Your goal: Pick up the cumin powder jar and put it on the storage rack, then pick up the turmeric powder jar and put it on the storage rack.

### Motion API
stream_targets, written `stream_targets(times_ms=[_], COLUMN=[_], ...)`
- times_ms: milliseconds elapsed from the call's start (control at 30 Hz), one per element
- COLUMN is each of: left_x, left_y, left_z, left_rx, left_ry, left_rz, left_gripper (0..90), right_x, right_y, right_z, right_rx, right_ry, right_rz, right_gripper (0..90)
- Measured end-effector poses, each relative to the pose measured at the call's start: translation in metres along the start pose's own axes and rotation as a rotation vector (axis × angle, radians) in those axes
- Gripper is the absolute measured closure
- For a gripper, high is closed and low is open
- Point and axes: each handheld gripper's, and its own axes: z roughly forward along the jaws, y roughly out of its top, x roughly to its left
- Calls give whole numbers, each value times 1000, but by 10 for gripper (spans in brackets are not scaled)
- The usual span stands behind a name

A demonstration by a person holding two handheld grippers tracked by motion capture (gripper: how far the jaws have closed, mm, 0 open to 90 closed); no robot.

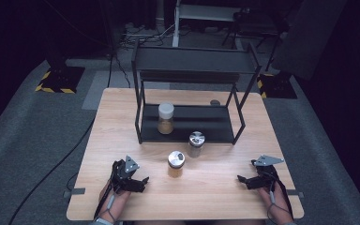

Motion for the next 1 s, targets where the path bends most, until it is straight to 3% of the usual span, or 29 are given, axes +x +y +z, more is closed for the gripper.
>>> stream_targets(times_ms=[233,900,1000], left_x=[7,7,7], left_y=[-11,-10,-10], left_z=[3,4,4], left_rx=[-33,-31,-31], left_ry=[-26,-26,-27], left_rz=[-43,-44,-44], left_gripper=[36,22,22], right_x=[0,-3,1], right_y=[1,6,7], right_z=[0,-2,-9], right_rx=[4,18,-28], right_ry=[0,16,9], right_rz=[0,2,-3], right_gripper=[13,33,33])
